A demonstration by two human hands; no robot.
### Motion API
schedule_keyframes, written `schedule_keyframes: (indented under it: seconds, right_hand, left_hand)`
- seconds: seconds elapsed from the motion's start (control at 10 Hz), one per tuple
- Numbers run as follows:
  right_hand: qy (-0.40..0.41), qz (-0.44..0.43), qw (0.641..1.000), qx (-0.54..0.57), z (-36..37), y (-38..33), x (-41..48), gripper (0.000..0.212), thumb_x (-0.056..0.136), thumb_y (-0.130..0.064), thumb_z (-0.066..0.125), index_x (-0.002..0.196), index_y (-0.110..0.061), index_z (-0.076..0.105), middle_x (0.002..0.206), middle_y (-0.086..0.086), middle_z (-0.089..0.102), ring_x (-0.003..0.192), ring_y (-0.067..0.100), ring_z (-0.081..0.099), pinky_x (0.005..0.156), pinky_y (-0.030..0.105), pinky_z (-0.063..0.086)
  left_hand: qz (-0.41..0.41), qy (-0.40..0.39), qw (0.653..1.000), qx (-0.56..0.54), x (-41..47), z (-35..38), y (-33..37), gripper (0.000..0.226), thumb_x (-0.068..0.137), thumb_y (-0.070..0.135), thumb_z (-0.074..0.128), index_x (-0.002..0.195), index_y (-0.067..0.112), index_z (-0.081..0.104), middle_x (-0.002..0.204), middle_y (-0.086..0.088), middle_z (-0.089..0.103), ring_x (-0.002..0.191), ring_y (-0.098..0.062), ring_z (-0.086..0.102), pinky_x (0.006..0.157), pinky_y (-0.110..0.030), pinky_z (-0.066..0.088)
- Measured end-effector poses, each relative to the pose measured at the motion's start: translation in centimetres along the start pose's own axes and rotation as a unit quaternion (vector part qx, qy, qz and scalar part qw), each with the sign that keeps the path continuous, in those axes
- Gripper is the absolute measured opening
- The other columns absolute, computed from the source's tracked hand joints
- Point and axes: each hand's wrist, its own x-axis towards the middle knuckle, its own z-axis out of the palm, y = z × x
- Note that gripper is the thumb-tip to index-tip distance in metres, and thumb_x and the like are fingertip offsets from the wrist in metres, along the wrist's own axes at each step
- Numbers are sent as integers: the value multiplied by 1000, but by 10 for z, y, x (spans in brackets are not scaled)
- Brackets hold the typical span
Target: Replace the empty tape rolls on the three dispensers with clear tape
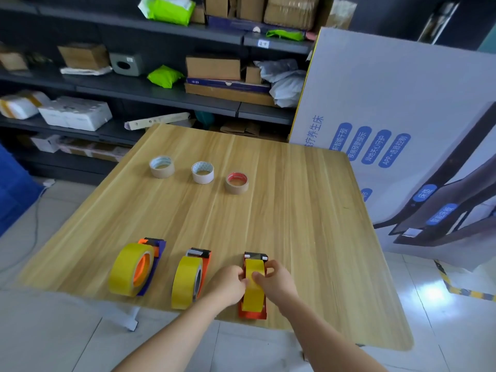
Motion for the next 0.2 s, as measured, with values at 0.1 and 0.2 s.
schedule_keyframes:
  seconds: [0.1,0.2]
  right_hand:
    - [-17,-48,991,-123,-12,-8,-3,39,87,-35,63,119,-18,47,102,0,63,90,20,63,68,31,51]
    - [-29,-106,967,-231,-27,-25,-6,50,89,-35,63,130,-15,44,120,5,59,99,22,56,71,28,45]
  left_hand:
    - [26,2,997,66,-2,-20,9,25,93,37,54,77,18,57,81,-4,59,79,-25,57,59,-28,34]
    - [49,20,992,111,-6,-41,18,25,91,39,54,91,17,66,95,-2,66,89,-24,61,71,-31,47]
